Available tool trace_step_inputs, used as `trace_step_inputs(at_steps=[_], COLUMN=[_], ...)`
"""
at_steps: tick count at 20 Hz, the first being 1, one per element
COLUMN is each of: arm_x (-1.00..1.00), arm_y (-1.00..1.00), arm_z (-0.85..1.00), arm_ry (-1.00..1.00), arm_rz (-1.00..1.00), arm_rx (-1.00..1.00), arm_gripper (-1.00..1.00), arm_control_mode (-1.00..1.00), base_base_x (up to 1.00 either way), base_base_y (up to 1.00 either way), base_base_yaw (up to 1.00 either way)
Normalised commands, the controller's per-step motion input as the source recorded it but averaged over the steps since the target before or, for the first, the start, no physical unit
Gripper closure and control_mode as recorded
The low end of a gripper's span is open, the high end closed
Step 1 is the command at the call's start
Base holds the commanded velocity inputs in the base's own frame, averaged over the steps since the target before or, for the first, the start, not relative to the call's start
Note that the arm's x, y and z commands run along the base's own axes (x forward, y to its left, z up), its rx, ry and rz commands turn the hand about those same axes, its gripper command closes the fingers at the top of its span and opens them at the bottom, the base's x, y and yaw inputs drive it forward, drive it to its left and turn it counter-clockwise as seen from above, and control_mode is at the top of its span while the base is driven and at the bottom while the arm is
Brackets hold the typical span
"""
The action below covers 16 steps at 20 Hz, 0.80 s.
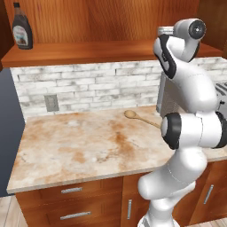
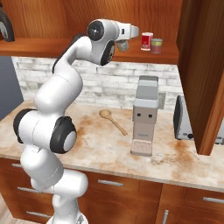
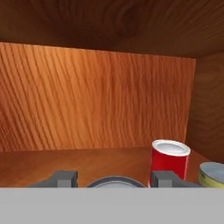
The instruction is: Pick the cans from the counter and place them in their designated side in the cabinet.
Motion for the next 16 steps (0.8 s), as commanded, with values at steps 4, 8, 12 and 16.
trace_step_inputs(at_steps=[4,8,12,16], arm_x=[0.27,0.28,0.27,0.23], arm_y=[-0.09,-0.13,-0.14,-0.14], arm_z=[0.00,0.00,0.00,0.00], arm_ry=[0.04,0.05,0.06,0.06], arm_rz=[-0.05,-0.04,-0.04,-0.03], arm_rx=[0.00,0.01,0.01,0.02], arm_gripper=[1.00,1.00,1.00,1.00], arm_control_mode=[-1.00,-1.00,-1.00,-1.00], base_base_x=[0.00,0.00,0.00,0.00], base_base_y=[0.00,0.00,0.00,0.00], base_base_yaw=[0.00,0.00,0.00,0.00])
